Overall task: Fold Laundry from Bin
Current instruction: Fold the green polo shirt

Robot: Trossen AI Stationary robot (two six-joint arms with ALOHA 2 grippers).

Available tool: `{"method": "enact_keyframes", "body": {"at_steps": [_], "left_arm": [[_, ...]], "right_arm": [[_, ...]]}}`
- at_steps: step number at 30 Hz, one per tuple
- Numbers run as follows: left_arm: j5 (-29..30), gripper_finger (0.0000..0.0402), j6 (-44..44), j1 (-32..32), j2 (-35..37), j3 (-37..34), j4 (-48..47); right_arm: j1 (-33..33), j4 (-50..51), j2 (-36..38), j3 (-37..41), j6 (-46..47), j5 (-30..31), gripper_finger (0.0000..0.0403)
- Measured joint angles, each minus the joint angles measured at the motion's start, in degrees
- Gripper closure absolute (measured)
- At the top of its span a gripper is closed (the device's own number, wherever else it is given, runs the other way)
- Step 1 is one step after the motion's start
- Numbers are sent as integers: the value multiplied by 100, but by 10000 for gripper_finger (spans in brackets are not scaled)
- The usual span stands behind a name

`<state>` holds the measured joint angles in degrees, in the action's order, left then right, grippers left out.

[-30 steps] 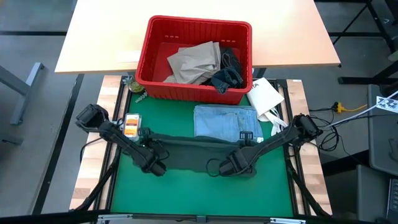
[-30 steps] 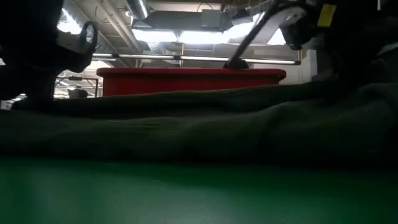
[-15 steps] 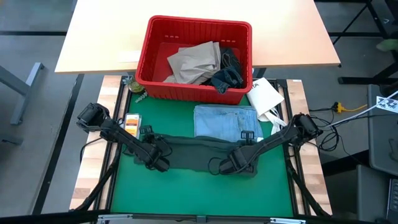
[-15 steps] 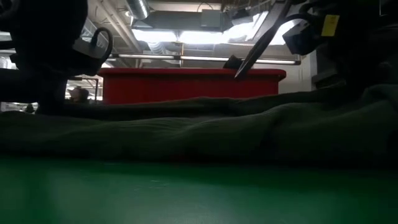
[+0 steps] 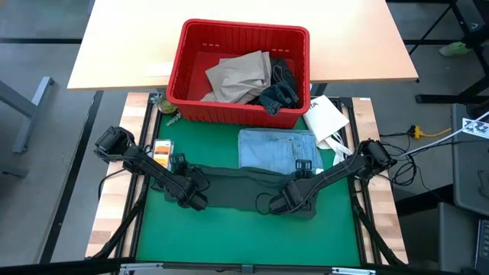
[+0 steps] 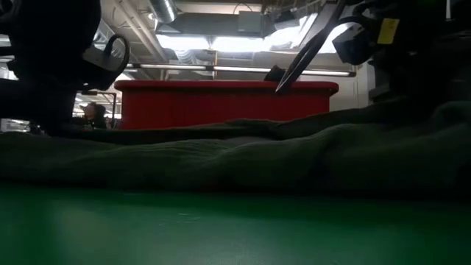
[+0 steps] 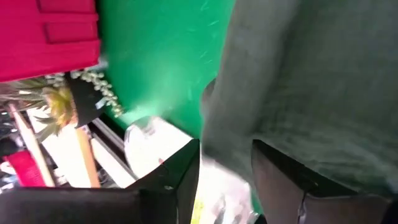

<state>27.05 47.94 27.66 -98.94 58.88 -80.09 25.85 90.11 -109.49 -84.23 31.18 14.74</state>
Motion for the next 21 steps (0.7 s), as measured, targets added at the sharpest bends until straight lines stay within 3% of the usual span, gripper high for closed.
{"method": "enact_keyframes", "body": {"at_steps": [8, 15, 21], "left_arm": [[72, 279, -37, 0, 138, 126, -241], [94, 297, -48, 9, 779, 127, -152], [103, 309, -186, 11, 1251, 130, 475]], "right_arm": [[0, -2, 18, -29, 2, -307, 230], [0, -10, 61, -55, -25, -326, 230], [0, -8, 63, -55, -751, -324, 231]]}}
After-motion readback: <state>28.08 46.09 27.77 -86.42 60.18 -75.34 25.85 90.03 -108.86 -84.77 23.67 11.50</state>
